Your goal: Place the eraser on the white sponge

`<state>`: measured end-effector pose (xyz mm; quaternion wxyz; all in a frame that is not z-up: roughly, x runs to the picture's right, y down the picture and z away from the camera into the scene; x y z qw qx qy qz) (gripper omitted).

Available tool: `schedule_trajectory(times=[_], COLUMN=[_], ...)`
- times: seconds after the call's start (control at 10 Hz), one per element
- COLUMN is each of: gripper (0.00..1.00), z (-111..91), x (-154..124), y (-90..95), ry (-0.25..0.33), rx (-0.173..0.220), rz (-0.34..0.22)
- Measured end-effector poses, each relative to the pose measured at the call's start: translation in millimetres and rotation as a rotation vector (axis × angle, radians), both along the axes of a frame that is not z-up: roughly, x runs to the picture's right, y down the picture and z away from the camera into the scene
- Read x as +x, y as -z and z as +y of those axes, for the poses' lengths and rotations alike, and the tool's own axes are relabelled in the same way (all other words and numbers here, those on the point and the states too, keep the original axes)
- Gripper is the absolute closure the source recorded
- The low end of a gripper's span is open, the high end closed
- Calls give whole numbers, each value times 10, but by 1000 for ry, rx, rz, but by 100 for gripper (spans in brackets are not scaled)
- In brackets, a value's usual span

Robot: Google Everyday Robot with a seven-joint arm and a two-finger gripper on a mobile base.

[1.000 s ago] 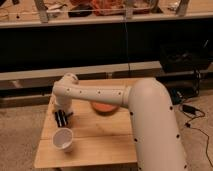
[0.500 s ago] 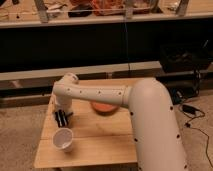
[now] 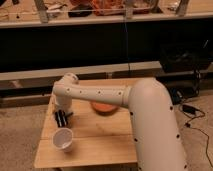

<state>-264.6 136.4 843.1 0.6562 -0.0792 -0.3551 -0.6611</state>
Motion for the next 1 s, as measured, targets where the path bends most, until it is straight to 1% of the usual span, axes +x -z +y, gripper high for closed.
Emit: schedule_trajectory(times=[0.1,0.2,0.3,0.9,1.0], gripper=[75,71,70,69,63], z=[6,9,12,18,21], x=[2,5,5,3,8], y=[-5,-6,-5,-7,-8], ry=[2,4,10,17,19], rx=[-1,-1,1,5,7], rz=[-1,-2,-6,-11,-11])
